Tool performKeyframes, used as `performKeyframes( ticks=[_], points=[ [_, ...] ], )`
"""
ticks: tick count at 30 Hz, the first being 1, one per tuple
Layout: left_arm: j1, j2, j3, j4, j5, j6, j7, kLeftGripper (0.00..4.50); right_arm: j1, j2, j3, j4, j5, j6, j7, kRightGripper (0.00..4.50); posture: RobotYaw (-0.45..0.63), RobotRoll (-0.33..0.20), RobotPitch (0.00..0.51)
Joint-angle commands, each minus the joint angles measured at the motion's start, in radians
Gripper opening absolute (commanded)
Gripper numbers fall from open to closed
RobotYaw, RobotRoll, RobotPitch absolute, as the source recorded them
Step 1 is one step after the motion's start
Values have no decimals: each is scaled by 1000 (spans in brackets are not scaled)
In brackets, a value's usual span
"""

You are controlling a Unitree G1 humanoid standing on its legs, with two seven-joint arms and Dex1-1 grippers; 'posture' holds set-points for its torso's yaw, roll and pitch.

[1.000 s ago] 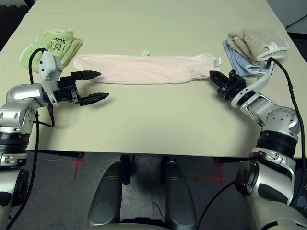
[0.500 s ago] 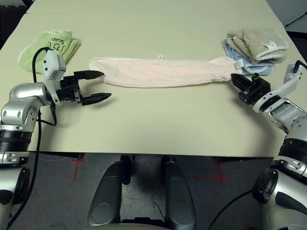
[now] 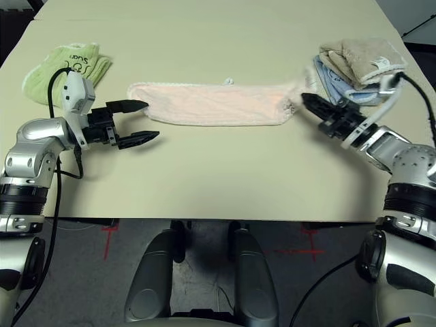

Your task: Fold the towel and set it aside.

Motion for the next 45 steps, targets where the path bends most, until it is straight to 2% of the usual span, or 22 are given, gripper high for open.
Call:
performKeyframes(
  ticks=[1, 9, 13, 22, 25, 27, 35, 41, 45],
  points=[
    [9, 14, 15, -5, -15, -15, -16, 4500, -24, -14, 30, -5, -23, 1, 42, 48, 22, 0, 253],
    [12, 9, 21, -13, -30, -12, -22, 4500, -63, 25, 120, -47, -81, -19, 75, 48, 24, 0, 252],
    [11, 10, 19, -11, -27, -12, -22, 4500, -45, 19, 223, -117, -153, -49, 103, 48, 28, 0, 252],
    [17, 12, 21, -30, -28, -2, -12, 4500, -55, 55, 285, -126, -254, -88, 51, 48, 36, 0, 252],
    [20, 14, 21, -35, -27, 3, -10, 4500, -57, 63, 300, -142, -264, -93, 70, 741, 36, 0, 253],
    [21, 15, 20, -36, -26, 5, -8, 4500, -62, 71, 295, -155, -259, -92, 75, 1401, 36, 0, 253],
    [14, 5, 10, -31, -21, 5, -2, 4500, -123, 124, 325, -158, -281, -121, 96, 4367, 23, 0, 250],
    [13, -1, 7, -32, -18, 3, 4, 4500, -172, 165, 412, -120, -348, -170, 124, 4447, 30, 0, 248],
    [23, 3, 9, -43, -18, 5, 7, 4500, -182, 152, 465, -107, -390, -192, 170, 4447, 38, 0, 247]
  ],
)
